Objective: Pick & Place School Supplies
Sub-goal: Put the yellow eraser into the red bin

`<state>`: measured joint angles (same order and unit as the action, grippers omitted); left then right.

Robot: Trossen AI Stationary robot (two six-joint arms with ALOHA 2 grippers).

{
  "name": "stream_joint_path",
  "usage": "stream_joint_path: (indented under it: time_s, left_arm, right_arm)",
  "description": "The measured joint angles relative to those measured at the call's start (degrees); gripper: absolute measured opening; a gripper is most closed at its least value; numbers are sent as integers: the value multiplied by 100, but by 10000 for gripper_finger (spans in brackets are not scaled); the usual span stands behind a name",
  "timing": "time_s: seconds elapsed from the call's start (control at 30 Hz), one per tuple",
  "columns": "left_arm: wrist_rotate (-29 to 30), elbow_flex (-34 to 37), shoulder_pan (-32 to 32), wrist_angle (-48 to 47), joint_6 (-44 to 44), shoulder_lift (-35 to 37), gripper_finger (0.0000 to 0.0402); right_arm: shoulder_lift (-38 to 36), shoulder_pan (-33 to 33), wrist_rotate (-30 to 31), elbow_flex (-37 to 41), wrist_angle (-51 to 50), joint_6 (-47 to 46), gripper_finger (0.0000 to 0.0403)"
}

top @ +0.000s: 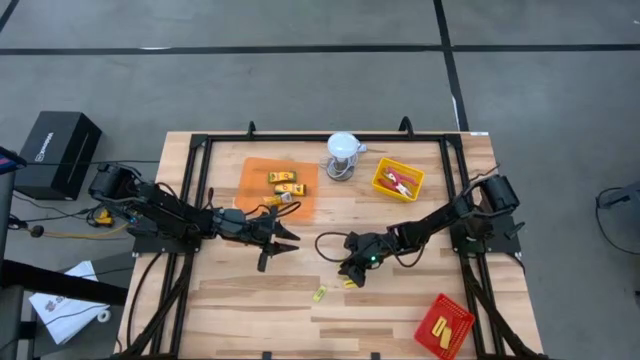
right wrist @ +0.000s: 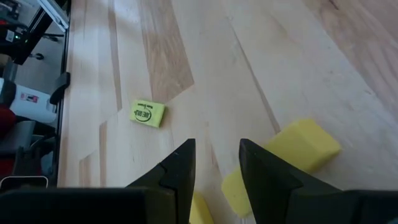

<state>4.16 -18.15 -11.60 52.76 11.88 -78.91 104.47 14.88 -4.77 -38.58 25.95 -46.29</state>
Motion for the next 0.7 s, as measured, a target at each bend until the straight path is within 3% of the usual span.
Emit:
stream_joint_path:
  time_s: [0.7]
  left_arm:
    - [4, 2, 0, -24, 2, 0, 117]
  right_arm:
    - [-718, -153, -133, 35, -669, 370, 118]
